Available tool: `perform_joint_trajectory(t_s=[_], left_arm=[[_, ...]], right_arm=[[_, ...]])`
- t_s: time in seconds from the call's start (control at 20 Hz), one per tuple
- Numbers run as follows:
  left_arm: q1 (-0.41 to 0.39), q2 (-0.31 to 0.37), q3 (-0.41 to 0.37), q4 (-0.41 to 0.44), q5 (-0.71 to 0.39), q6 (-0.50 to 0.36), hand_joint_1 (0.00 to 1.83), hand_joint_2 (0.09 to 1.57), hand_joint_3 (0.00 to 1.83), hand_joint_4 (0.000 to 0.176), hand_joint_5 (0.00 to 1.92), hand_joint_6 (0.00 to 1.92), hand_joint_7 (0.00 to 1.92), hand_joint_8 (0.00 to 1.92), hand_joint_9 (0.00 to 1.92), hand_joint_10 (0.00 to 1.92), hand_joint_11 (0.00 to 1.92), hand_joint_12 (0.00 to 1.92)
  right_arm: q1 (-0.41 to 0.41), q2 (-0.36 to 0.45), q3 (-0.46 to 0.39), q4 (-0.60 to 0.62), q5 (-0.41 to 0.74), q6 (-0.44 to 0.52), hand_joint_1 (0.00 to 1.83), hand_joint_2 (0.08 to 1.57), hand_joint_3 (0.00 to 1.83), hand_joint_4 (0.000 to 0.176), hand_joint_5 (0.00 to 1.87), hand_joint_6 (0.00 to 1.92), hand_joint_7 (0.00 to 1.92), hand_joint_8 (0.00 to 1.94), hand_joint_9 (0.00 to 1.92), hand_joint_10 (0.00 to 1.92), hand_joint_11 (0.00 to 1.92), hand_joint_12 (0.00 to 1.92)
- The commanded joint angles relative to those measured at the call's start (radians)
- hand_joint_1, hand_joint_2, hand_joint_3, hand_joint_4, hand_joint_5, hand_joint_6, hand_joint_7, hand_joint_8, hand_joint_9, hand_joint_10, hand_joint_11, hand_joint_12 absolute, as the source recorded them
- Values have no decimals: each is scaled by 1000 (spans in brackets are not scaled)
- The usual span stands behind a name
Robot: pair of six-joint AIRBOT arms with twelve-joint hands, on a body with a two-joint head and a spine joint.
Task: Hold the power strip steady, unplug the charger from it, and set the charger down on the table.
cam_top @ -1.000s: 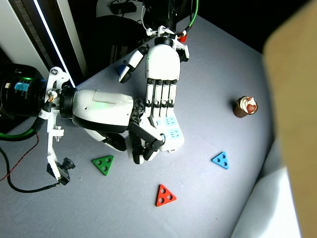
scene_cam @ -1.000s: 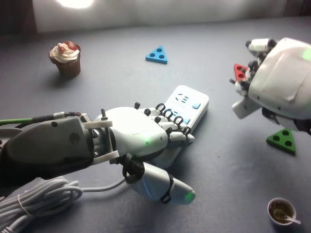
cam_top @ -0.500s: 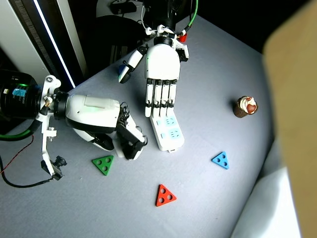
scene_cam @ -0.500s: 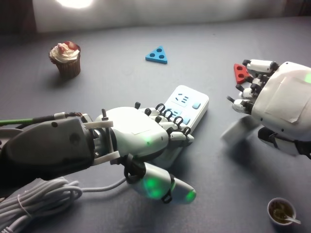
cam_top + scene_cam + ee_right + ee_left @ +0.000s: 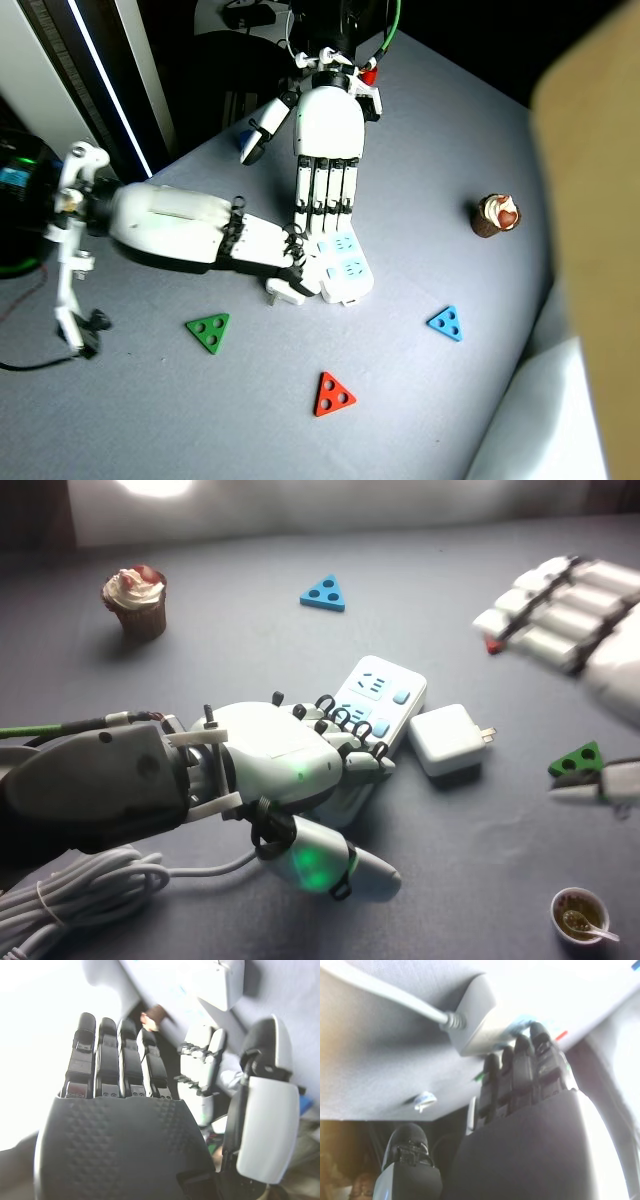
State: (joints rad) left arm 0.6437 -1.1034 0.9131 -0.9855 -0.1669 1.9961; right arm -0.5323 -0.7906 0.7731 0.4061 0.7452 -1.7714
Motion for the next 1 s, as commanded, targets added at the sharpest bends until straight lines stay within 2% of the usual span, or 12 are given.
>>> perform_joint_trajectory(t_s=[0.0,0.1,0.25,0.35,0.45,0.5,0.55,0.7,0.85,0.95], left_arm=[[-8,4,-4,-2,-25,-1,0,1060,0,0,176,3,180,2,172,2,47,289],[-13,7,-5,-2,-26,-1,0,1057,0,0,176,3,183,3,175,4,45,293],[-45,16,-8,-2,-27,1,0,1066,3,0,157,0,164,0,147,0,25,292],[-77,26,-11,-2,-27,10,0,1064,1,0,157,1,165,2,152,4,18,292],[-119,39,-14,-9,-13,21,0,1068,3,0,148,0,175,4,170,8,26,303],[-129,42,-14,-17,-7,31,0,1064,0,0,157,4,191,10,184,13,48,314],[-154,54,-17,-56,12,71,0,1059,0,0,163,7,198,12,187,13,55,318],[-211,90,-30,-163,59,183,0,1057,0,0,145,0,178,1,167,2,20,309],[-250,117,-44,-204,67,208,0,1047,0,0,134,0,169,0,155,1,2,361],[-282,128,-51,-234,70,248,0,1040,0,0,136,1,171,1,164,5,26,379]], right_arm=[[12,30,-16,-19,92,13,523,838,0,0,0,0,13,0,26,1,0,361],[11,96,-55,-15,76,14,487,852,0,0,0,0,21,3,34,3,0,380],[56,164,-74,71,-93,14,481,853,0,0,0,0,30,1,44,1,0,380],[152,213,-85,139,-231,14,509,854,1,0,0,0,40,1,47,0,0,294],[292,284,-101,224,-386,8,509,851,0,0,0,0,60,4,80,8,0,342],[322,299,-103,243,-414,0,582,831,0,0,44,5,106,7,125,10,0,426],[373,326,-103,285,-475,-18,612,844,2,0,20,2,81,4,114,2,0,388],[381,353,-70,377,-481,-20,660,856,4,0,46,7,102,7,114,0,0,358],[392,341,-43,394,-485,-28,675,895,10,0,36,1,115,3,120,1,0,375],[392,334,-42,394,-489,-87,650,925,10,0,27,0,97,0,113,0,0,366]])
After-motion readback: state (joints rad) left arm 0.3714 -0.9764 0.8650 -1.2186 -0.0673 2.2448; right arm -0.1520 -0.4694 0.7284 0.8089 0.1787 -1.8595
